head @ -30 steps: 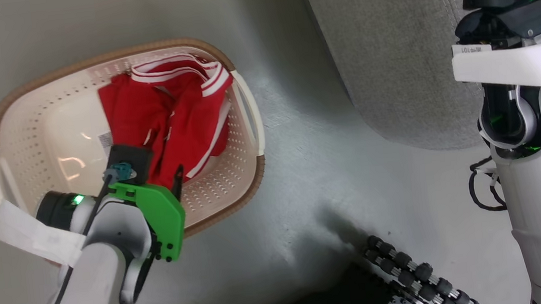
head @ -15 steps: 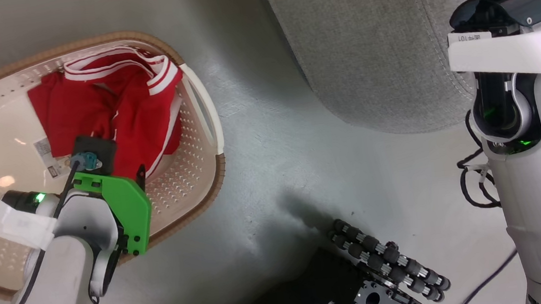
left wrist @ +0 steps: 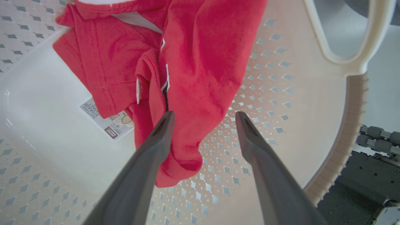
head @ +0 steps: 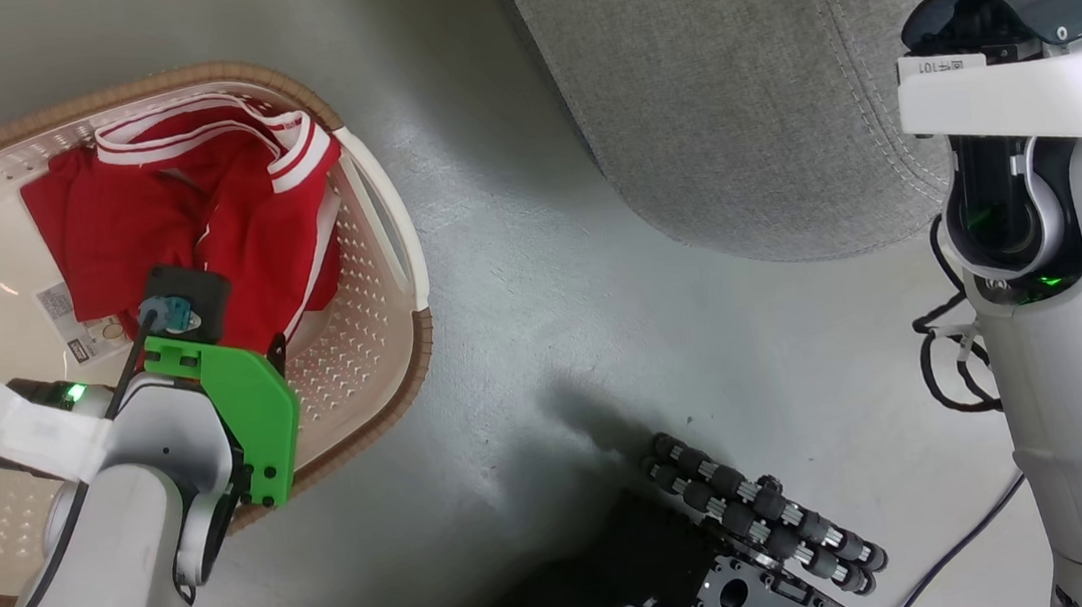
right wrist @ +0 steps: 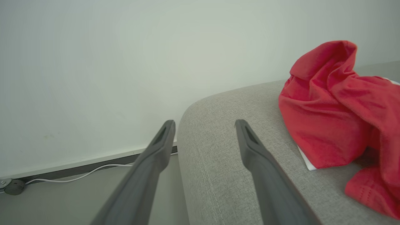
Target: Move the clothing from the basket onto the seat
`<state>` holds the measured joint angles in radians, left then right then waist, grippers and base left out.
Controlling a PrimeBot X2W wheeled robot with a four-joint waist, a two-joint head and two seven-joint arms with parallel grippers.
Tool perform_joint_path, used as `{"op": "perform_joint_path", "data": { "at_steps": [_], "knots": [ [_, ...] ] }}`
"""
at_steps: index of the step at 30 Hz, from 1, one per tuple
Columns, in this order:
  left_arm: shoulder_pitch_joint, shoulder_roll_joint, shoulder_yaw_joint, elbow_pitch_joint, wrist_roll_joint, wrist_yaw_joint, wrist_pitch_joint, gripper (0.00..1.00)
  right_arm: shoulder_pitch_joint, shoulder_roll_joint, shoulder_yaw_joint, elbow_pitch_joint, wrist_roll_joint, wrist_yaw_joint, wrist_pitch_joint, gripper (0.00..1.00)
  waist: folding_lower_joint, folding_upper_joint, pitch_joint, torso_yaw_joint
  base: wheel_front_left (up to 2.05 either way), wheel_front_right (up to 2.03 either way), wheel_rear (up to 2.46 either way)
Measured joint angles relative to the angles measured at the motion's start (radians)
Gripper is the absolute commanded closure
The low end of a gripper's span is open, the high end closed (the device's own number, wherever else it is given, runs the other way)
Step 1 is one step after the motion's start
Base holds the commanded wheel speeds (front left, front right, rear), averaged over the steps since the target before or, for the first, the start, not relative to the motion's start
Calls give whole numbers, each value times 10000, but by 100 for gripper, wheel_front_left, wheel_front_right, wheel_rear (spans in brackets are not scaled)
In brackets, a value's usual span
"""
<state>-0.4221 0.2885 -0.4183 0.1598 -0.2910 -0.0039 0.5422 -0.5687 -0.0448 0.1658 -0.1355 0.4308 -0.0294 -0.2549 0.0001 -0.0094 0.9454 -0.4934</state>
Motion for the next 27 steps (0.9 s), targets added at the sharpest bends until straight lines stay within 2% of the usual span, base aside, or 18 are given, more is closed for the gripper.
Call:
{"op": "perform_joint_path", "data": {
  "at_steps": [24, 25, 27],
  "knots": [
    [-553, 61, -167, 1014, 104, -138, 6, 0, -1, 6, -148, 58, -176, 44, 0, 0, -1, 0, 230, 93, 0, 0, 0],
    [-563, 56, -171, 1070, 104, -138, -33, 16, -1, 6, -155, 63, -186, 61, 0, 0, -1, 0, 235, 99, 0, 0, 0],
    [-624, 42, -176, 1179, 128, -138, -81, 90, -1, 8, -163, 69, -186, 105, 0, 0, -1, 0, 245, 113, 0, 0, 0]
  ]
}}
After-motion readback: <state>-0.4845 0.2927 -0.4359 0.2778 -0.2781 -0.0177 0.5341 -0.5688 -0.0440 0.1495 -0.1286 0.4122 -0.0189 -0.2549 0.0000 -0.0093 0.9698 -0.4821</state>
